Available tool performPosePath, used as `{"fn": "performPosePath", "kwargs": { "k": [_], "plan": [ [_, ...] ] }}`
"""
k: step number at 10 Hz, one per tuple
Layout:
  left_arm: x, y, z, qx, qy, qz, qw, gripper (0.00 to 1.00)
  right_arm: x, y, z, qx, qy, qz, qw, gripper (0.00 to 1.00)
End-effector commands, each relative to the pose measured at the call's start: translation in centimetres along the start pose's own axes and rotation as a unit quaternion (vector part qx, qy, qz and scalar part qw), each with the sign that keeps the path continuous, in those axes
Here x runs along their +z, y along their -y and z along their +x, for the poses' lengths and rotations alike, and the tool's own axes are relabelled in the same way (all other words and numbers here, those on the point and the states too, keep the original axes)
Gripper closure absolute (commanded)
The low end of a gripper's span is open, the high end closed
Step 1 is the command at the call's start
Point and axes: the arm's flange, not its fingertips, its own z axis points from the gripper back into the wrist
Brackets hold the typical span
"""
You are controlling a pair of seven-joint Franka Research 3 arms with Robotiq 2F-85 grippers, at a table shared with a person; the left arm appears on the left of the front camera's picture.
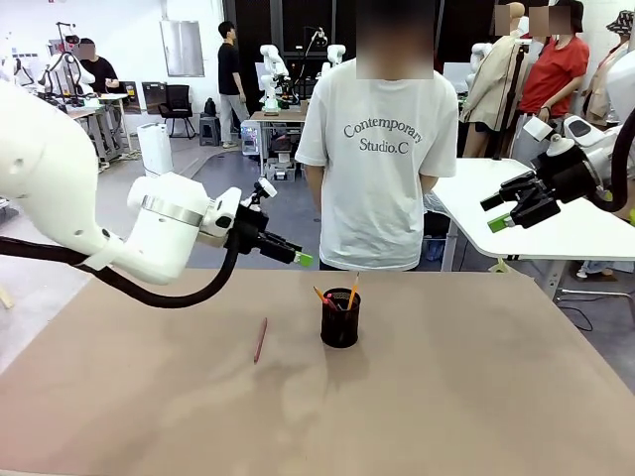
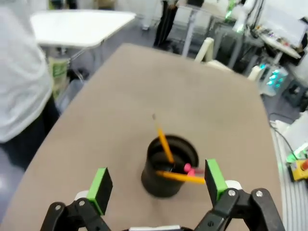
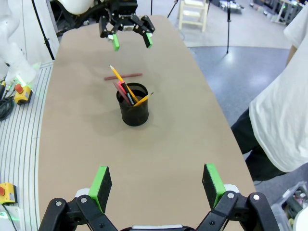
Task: Place the pens into the pen holder.
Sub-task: Pick up a writing instrument from the table and place it into the Pen holder.
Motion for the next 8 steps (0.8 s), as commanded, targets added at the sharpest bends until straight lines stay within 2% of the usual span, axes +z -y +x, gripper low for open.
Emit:
{"fn": "performPosePath", "kwargs": {
  "k": [1,2,3,4,5,6,7,8],
  "plan": [
    [1.6,1.7,1.2,0.028,-0.051,0.053,0.997,0.00,0.1,0.2,0.3,0.002,-0.002,-0.002,1.000,0.00],
    [2.7,2.5,1.4,0.027,-0.089,0.101,0.991,0.00,0.1,0.2,0.3,0.002,-0.002,-0.002,1.000,0.00],
    [3.4,2.7,1.2,0.026,-0.146,0.154,0.977,0.00,0.1,0.2,0.3,0.002,-0.002,-0.002,1.000,0.00],
    [3.7,2.9,1.0,0.038,-0.182,0.166,0.969,0.00,0.1,0.2,0.3,0.002,-0.002,-0.002,1.000,0.00],
    [3.3,3.8,0.6,0.053,-0.237,0.166,0.956,0.00,0.1,0.2,0.3,0.002,-0.002,-0.002,1.000,0.00],
    [2.7,3.8,0.5,0.057,-0.289,0.146,0.944,0.00,0.1,0.2,0.3,0.002,-0.002,-0.002,1.000,0.00],
    [2.5,3.9,0.5,0.067,-0.330,0.141,0.931,0.00,0.1,0.2,0.3,0.002,-0.002,-0.002,1.000,0.00],
    [1.9,4.2,0.5,0.087,-0.350,0.136,0.923,0.00,0.1,0.2,0.3,0.002,-0.002,-0.002,1.000,0.00]
  ]
}}
